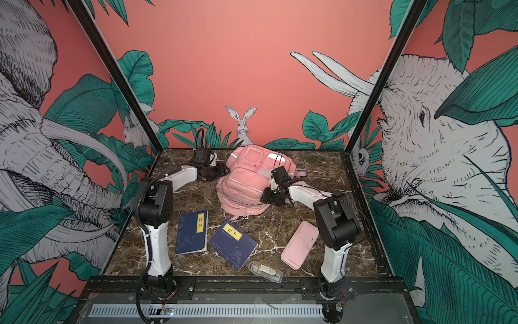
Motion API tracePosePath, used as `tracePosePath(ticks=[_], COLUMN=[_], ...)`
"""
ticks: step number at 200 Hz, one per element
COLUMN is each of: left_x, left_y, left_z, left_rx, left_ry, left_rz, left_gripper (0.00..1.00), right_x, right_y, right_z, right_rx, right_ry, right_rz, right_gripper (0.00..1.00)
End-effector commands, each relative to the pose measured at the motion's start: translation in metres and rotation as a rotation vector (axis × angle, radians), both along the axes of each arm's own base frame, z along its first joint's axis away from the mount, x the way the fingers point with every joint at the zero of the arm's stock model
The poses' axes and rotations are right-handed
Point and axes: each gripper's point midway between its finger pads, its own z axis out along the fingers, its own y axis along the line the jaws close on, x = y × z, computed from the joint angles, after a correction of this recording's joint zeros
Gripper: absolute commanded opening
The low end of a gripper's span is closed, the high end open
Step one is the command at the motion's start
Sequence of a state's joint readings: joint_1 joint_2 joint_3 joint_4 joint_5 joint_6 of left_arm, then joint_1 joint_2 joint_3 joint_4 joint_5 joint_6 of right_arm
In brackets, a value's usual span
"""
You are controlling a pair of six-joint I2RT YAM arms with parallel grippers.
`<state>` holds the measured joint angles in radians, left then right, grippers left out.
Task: Pack the student bag
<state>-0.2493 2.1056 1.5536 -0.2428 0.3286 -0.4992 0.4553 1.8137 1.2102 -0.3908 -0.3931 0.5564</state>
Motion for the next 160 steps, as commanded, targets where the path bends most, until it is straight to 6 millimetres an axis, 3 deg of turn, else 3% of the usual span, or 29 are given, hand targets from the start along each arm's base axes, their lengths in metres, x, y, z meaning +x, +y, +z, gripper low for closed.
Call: tracePosePath(ticks=[1,31,66,112,160], left_x=[-0.011,-0.034,-0.072,-0.102,-0.117], left_y=[0.002,-0.009,-0.028,-0.052,-0.071], left_z=[0.052,0.060,0.055,0.047,0.033], left_rx=[0.009,0.006,-0.012,-0.071,-0.145], left_ry=[-0.055,-0.050,0.000,0.043,0.097], left_rz=[-0.051,-0.085,-0.139,-0.146,-0.115], left_gripper=[0.78,0.83,0.83,0.69,0.67], right_x=[0.002,0.003,0.008,0.014,0.019], right_y=[-0.019,-0.057,-0.083,-0.075,-0.073], right_z=[0.038,0.040,0.037,0.035,0.040], right_rx=[-0.097,-0.290,-0.404,-0.341,-0.281], right_ry=[-0.126,-0.198,-0.259,-0.255,-0.304], right_rz=[0.050,0.007,-0.052,-0.013,-0.011], right_gripper=[0.62,0.69,0.70,0.73,0.77])
